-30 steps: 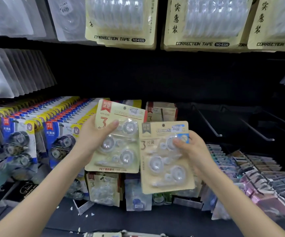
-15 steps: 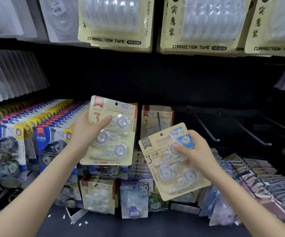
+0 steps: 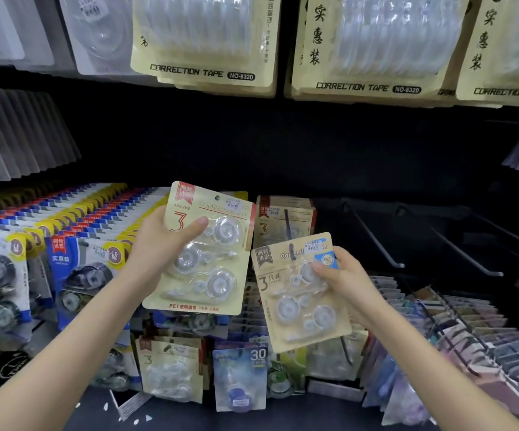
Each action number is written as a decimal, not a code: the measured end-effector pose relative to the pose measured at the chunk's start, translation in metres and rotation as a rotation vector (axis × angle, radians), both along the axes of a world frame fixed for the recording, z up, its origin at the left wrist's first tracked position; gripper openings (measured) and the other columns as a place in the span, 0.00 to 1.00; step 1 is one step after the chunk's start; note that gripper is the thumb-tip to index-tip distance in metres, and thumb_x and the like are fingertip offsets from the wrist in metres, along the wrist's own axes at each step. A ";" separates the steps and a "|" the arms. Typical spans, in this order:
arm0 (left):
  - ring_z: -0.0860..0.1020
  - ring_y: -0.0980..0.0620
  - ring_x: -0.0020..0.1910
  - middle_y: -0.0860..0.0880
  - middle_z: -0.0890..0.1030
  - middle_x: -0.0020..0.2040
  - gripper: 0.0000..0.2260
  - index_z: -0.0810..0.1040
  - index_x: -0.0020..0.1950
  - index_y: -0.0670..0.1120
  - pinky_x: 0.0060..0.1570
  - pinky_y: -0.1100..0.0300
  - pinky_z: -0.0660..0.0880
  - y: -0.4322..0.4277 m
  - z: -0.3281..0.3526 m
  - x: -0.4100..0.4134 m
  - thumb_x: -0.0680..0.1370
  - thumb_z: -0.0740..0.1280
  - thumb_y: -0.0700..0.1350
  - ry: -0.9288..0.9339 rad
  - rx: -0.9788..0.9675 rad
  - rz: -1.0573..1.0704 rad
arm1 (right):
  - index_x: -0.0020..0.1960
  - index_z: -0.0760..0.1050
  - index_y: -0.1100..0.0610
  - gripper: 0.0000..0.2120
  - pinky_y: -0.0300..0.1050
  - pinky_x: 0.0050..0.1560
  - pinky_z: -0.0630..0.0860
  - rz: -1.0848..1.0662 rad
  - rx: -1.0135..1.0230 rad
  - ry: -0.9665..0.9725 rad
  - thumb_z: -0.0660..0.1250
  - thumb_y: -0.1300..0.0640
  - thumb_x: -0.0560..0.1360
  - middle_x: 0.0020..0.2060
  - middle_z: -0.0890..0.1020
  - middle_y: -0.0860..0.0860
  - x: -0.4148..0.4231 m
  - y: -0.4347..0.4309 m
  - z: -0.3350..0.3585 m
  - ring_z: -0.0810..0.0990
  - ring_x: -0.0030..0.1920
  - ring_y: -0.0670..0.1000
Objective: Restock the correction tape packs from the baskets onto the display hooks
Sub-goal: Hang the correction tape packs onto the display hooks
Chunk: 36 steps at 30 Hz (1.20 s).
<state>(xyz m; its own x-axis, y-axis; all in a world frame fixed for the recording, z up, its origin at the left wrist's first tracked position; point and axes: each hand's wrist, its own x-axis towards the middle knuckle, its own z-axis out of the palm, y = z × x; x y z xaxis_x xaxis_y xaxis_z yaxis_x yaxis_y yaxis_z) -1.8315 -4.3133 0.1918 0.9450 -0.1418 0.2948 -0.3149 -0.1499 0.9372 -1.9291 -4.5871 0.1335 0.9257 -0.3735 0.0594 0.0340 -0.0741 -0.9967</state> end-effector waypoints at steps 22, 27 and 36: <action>0.82 0.56 0.49 0.55 0.84 0.49 0.08 0.78 0.52 0.56 0.46 0.60 0.75 0.000 -0.003 -0.001 0.75 0.73 0.49 -0.034 0.028 -0.012 | 0.62 0.72 0.61 0.25 0.51 0.54 0.74 -0.422 -0.411 0.172 0.70 0.43 0.75 0.56 0.79 0.56 0.112 -0.023 -0.034 0.78 0.56 0.57; 0.82 0.57 0.51 0.55 0.85 0.51 0.13 0.79 0.57 0.53 0.50 0.60 0.76 0.008 -0.006 -0.009 0.73 0.72 0.50 -0.027 -0.028 -0.054 | 0.60 0.73 0.59 0.16 0.43 0.49 0.72 -0.583 -0.383 -0.122 0.64 0.48 0.80 0.46 0.78 0.46 0.057 0.004 -0.003 0.79 0.49 0.48; 0.84 0.56 0.48 0.55 0.86 0.48 0.15 0.78 0.54 0.52 0.49 0.60 0.78 -0.008 -0.012 -0.061 0.68 0.72 0.50 -0.007 -0.191 -0.207 | 0.63 0.73 0.51 0.23 0.43 0.52 0.80 0.061 -0.088 -0.286 0.72 0.47 0.71 0.53 0.84 0.45 -0.031 0.099 0.050 0.83 0.53 0.43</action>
